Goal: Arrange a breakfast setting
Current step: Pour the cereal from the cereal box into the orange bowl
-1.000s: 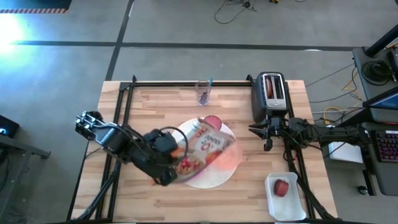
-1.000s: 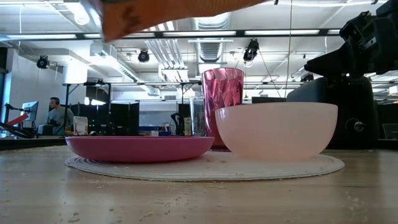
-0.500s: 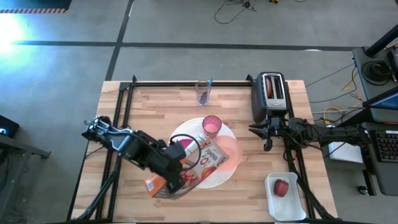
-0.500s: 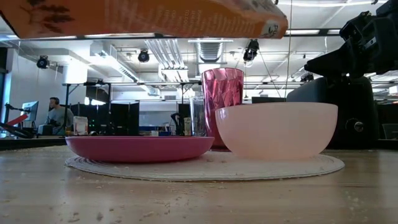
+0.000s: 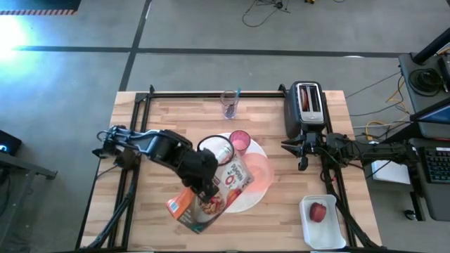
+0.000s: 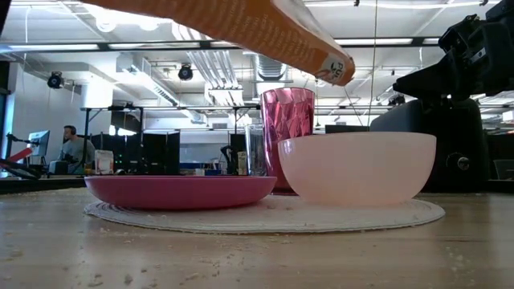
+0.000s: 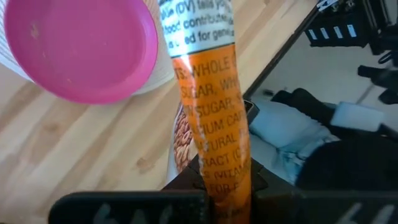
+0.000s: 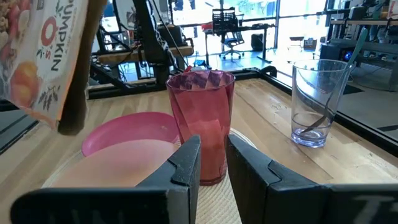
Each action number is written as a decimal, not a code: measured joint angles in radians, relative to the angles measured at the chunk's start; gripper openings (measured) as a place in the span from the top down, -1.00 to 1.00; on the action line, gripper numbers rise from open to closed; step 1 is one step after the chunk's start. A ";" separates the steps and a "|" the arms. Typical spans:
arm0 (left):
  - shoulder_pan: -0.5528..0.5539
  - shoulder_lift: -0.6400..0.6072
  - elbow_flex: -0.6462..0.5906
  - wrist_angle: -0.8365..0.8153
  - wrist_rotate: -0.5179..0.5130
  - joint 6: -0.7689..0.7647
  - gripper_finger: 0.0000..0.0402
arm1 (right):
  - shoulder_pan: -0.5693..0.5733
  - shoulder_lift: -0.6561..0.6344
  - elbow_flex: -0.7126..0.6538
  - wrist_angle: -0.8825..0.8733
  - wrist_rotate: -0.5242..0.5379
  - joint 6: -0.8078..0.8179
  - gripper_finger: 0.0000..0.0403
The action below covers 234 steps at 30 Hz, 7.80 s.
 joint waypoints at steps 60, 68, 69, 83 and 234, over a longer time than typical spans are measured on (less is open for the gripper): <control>0.231 0.086 0.025 0.190 0.292 -0.545 1.00 | 0.000 0.000 0.000 0.000 0.000 0.000 0.66; 0.235 0.086 0.023 0.228 0.292 -0.634 1.00 | 0.000 0.000 0.000 0.000 0.000 0.000 0.66; 0.235 0.086 0.023 0.232 0.292 -0.636 1.00 | 0.000 0.000 0.000 0.000 0.000 0.000 0.66; 0.239 0.087 0.000 0.278 0.306 -0.713 1.00 | 0.000 0.000 0.000 0.000 0.000 0.000 0.66; -0.022 -0.396 -0.912 -0.009 -1.476 -0.313 1.00 | 0.000 0.006 0.000 0.000 0.000 -0.002 0.66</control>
